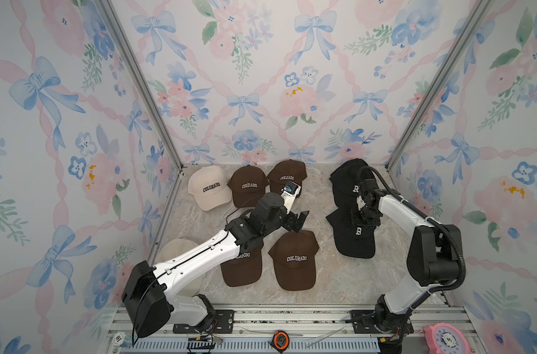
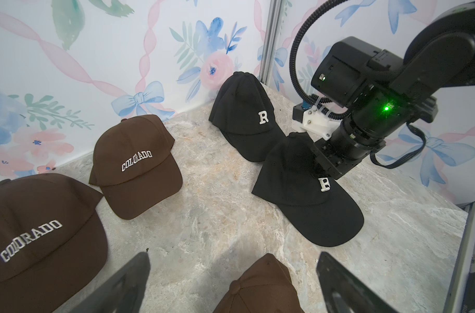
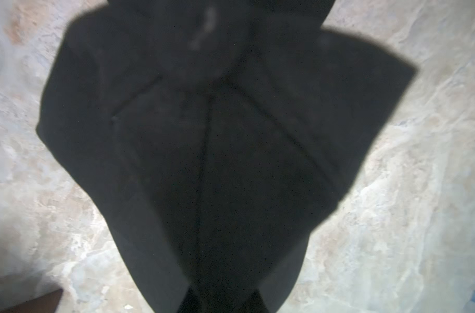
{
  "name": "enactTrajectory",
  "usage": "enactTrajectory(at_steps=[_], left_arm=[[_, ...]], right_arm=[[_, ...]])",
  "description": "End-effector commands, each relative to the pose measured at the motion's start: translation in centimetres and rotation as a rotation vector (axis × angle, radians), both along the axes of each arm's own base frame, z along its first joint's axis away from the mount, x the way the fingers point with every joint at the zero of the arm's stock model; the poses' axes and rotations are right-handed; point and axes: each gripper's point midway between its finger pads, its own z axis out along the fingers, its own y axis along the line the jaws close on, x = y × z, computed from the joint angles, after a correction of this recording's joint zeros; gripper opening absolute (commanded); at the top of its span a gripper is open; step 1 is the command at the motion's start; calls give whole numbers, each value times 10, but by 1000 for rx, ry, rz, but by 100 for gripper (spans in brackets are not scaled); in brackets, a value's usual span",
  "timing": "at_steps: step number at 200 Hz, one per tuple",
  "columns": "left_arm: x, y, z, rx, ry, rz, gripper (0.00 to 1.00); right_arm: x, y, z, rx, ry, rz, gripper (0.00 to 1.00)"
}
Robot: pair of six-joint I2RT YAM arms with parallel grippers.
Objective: Stack the baseball caps by color
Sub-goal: Pick up the baseball cap from the center of the board.
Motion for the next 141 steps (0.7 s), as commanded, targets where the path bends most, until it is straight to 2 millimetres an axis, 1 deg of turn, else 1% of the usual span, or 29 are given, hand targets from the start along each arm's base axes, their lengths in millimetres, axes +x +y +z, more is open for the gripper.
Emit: enactTrajectory(at_steps=[1,7,24,25,28,38,54,67,74,77,80,95,141], left_arm=[[6,-1,8,-7,-13,2,98],[6,-1,9,-7,-13,1,98],[8,0,8,-6,-13,3,98],[8,-1,8,-5,-12,3,98],[9,-1,8,-6,-13,1,98],[10,-2,7,-5,-11,0,98],[14,-3,7,-6,-10,-1,98],[17,-5,5,-2,-7,-1,98],[19,-6,5,-3,-9,-1,98],[20,-6,5,-3,-9,0,98],[21,-6,5,-3,-9,-1,98],[25,-8,5,-4,-12,-2,98],[40,-15,9,8,-31,-5,98]], right_arm=[[3,-2,17,-24,-28,-1,8],[3,-2,24,-27,-40,-1,7],[7,-4,35,-41,-56,0,6],[7,-4,41,-40,-72,-1,6],[8,-5,46,-40,-84,0,7],[11,-5,56,-45,-103,1,6],[19,-6,70,-50,-132,-1,6],[27,-5,78,-48,-148,0,7],[32,-5,88,-45,-173,-1,7],[34,-5,82,-47,-158,-1,7],[37,-4,82,-48,-157,-1,7],[52,-4,88,-50,-176,-4,7],[96,-7,91,-69,-198,-5,8]])
